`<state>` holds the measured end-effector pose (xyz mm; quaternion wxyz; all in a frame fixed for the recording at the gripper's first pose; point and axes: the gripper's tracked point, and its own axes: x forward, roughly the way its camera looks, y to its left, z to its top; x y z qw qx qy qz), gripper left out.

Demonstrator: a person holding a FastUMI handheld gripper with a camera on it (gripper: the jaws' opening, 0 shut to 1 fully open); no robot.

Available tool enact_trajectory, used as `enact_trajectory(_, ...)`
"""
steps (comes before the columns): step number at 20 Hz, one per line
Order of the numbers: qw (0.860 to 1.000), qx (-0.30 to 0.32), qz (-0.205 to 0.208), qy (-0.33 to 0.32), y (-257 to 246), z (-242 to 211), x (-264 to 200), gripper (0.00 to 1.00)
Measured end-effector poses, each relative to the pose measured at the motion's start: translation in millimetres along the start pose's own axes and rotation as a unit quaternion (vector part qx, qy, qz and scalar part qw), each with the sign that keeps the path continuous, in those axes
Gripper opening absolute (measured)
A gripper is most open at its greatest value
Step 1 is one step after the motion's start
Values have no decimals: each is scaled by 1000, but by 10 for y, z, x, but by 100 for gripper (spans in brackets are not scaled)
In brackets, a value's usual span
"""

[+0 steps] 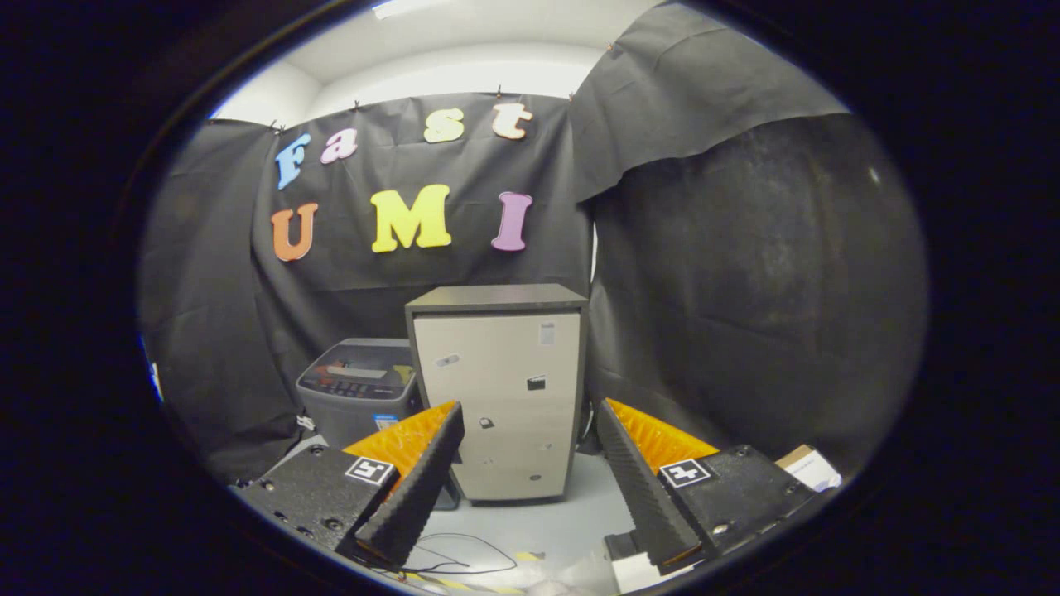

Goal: Put the clothes into the washing machine and then close the washing machine lid.

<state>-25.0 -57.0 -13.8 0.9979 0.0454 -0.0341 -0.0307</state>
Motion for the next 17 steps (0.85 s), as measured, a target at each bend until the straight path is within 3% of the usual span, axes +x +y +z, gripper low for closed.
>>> enact_trajectory(17,1000,2,2,14,-273,-247,-188,100)
